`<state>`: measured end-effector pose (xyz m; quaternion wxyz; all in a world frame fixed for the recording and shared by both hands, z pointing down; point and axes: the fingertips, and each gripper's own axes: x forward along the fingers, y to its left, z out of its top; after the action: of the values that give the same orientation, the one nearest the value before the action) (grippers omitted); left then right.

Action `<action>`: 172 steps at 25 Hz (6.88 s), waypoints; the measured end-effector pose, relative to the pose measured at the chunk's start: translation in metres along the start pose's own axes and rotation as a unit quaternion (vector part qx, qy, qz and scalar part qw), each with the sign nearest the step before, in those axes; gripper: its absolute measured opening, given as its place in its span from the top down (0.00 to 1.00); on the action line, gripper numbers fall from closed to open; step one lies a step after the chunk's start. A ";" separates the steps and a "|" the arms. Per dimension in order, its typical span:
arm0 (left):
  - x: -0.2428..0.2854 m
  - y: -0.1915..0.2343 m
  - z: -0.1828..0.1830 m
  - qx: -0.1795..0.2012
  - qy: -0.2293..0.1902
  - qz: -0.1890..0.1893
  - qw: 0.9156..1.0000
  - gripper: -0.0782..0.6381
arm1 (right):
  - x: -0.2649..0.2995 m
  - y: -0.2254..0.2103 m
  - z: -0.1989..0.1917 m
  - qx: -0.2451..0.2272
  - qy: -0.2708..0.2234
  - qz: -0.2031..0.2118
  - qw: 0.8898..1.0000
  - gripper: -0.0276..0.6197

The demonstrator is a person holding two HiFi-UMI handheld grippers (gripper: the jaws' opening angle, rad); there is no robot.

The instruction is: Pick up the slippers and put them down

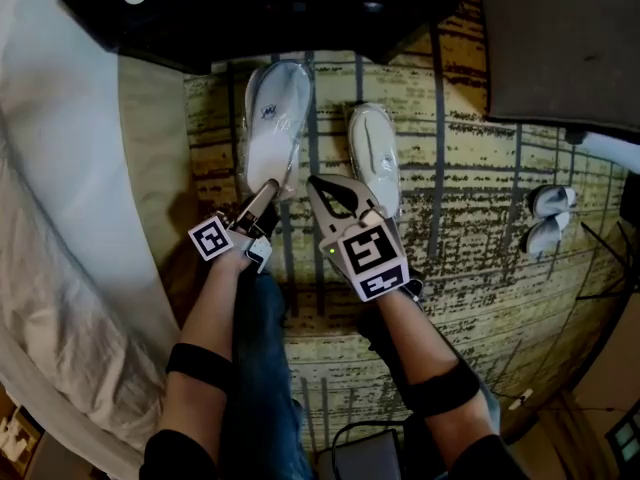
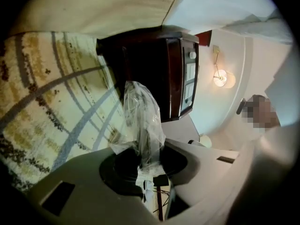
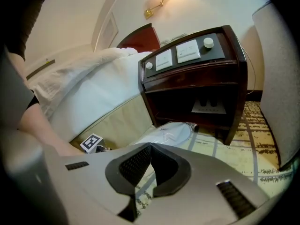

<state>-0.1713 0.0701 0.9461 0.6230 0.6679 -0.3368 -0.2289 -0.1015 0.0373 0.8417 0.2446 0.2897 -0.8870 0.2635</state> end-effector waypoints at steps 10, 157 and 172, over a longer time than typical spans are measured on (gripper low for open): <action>0.012 0.055 -0.044 -0.022 0.081 0.039 0.996 0.75 | 0.012 -0.007 -0.043 0.012 0.018 -0.014 1.000 0.96; 0.067 -0.498 -0.045 0.613 0.194 0.145 0.752 0.89 | -0.316 -0.056 0.011 0.282 0.045 -0.068 0.956 0.43; 0.148 -0.226 -0.122 0.605 0.231 0.142 0.749 0.89 | -0.147 -0.165 -0.193 0.313 0.075 -0.009 0.947 0.43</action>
<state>0.0537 0.0434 0.7549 0.1729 0.8819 -0.3419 0.2747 0.1635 0.0969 0.9519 0.2100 0.3393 -0.7364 0.5463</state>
